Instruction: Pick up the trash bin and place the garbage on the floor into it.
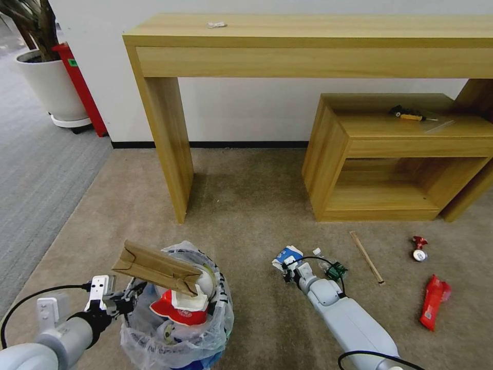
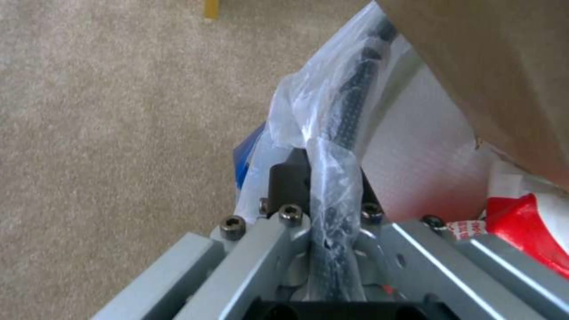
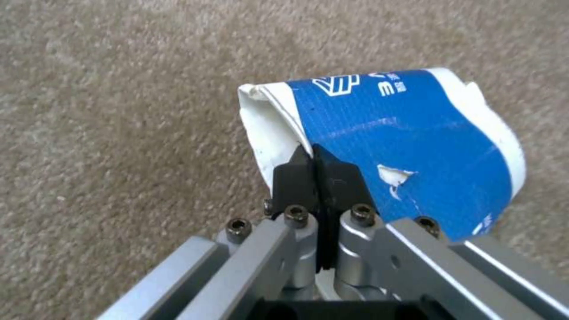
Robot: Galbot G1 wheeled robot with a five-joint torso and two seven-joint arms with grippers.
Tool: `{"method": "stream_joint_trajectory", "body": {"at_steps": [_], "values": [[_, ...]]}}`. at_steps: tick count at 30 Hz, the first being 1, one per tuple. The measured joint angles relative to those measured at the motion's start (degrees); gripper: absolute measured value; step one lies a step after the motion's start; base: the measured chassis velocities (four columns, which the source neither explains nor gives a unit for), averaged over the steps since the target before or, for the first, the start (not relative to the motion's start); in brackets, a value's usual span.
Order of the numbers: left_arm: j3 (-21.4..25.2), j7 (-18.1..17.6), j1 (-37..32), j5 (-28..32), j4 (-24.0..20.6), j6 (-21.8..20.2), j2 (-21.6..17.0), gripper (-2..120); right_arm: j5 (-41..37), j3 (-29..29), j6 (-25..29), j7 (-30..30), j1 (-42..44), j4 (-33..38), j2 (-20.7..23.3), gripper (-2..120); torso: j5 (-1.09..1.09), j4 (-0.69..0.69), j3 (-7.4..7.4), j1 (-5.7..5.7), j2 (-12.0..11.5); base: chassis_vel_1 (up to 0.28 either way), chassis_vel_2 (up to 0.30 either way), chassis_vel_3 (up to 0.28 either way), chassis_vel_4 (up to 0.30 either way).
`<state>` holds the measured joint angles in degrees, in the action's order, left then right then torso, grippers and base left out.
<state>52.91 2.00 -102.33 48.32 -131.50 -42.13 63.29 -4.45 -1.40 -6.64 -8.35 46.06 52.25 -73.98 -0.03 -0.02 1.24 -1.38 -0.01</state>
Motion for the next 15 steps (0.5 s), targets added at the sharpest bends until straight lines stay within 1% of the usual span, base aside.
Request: {"method": "stream_joint_trajectory", "body": {"at_steps": [6,9,10,11,13,14,15], "values": [[0.0,0.08,0.45,0.22,0.09,0.0,-0.34,0,2.32,-2.23,1.01,0.76,1.63,3.45,0.15,0,0.01,0.0,0.0,0.0,0.0,0.0,0.0,0.0,0.0],[-0.08,0.09,0.57,0.29,0.1,0.0,-0.33,0,3.9,-4.95,2.42,0.89,3.95,9.87,1.01,0,0.01,0.0,0.0,0.0,0.0,0.0,0.0,0.0,0.0],[-0.08,0.09,0.57,0.29,0.1,0.0,-0.33,0,3.9,-4.95,2.42,0.89,3.95,9.87,1.01,0,0.01,0.0,0.0,0.0,0.0,0.0,0.0,0.0,0.0],[-0.12,0.09,0.61,0.29,0.11,0.0,-0.33,0,3.74,-5.33,2.42,0.85,4.4,11.35,1.24,0,0.02,0.0,0.0,0.0,0.0,0.0,0.0,0.0,0.0],[-0.3,0.09,0.91,0.4,0.25,0.0,-0.57,0,1.65,-6.67,2.04,0.65,6.21,17.83,2.43,0,-0.02,0.01,-0.01,0.0,0.01,0.0,0.0,0.0,0.0],[-0.3,0.09,0.91,0.4,0.25,0.0,-0.57,0,1.65,-6.67,2.04,0.65,6.21,17.83,2.43,0,-0.02,0.01,-0.01,0.0,0.01,0.0,0.0,0.0,0.0],[-0.35,0.06,1.11,0.59,0.35,0.0,-0.86,0,0.54,-7.0,1.81,0.47,6.91,20.53,2.97,0,0.01,0.0,0.0,0.0,0.0,0.0,0.0,0.0,0.0]]}}
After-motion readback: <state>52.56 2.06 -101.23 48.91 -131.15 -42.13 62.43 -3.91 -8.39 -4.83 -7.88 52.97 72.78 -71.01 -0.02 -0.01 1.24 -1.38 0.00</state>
